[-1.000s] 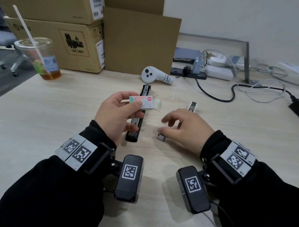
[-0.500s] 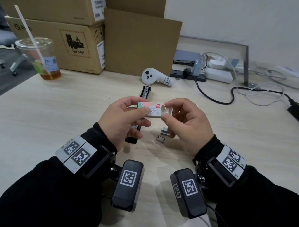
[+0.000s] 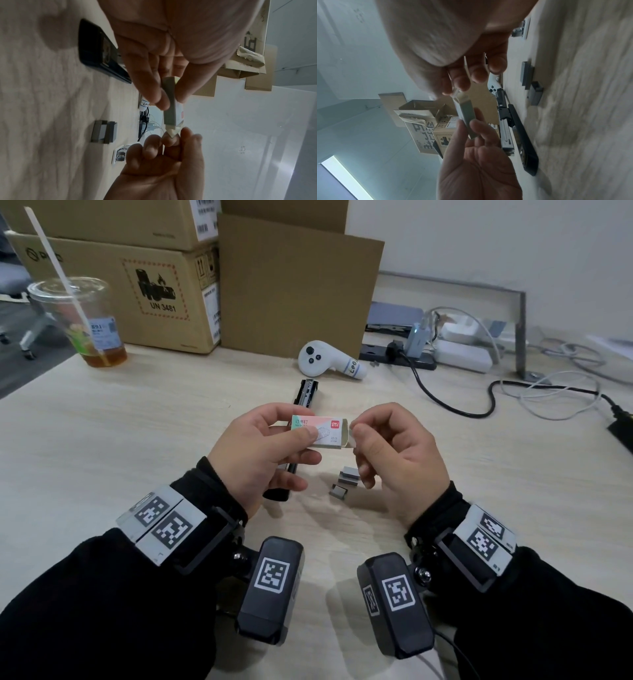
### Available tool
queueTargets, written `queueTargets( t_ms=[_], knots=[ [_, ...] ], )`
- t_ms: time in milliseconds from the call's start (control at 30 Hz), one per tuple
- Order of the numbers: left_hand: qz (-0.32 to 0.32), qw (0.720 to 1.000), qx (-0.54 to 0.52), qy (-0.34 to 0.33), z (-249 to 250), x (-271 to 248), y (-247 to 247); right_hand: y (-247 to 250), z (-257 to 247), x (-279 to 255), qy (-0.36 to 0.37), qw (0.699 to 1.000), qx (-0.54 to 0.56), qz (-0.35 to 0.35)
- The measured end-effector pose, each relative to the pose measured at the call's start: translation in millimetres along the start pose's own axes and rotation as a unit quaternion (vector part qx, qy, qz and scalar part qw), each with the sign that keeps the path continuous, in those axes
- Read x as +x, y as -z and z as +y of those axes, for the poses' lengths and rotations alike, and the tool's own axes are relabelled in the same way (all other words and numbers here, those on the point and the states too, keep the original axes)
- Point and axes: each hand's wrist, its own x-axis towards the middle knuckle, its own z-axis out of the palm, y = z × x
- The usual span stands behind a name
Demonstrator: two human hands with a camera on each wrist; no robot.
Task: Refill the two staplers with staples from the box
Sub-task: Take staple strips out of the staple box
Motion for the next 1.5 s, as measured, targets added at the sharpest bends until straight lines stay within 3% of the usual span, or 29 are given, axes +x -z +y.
queueTargets(
  t_ms=[167, 400, 1167, 1500],
  knots=[
    [-0.001, 1.000, 0.000, -0.001, -1.4, -0.3, -0.6, -1.9, 3.0, 1.6, 0.007, 1.000, 0.001, 0.011],
    [-0.008, 1.000, 0.002, -0.005, -1.8, 0.2, 2.1, -2.1, 7.3, 4.6, -0.048, 0.998, 0.025, 0.022],
    [-0.014, 0.999, 0.022, -0.021, -4.4, 0.0, 0.8, -0.8, 6.0, 3.7, -0.077, 0.996, 0.012, 0.036],
    [0.040, 0.998, 0.030, -0.041, -0.7, 4.0, 5.4, -2.1, 4.0, 2.4, -0.062, 0.995, 0.071, 0.017]
  ],
)
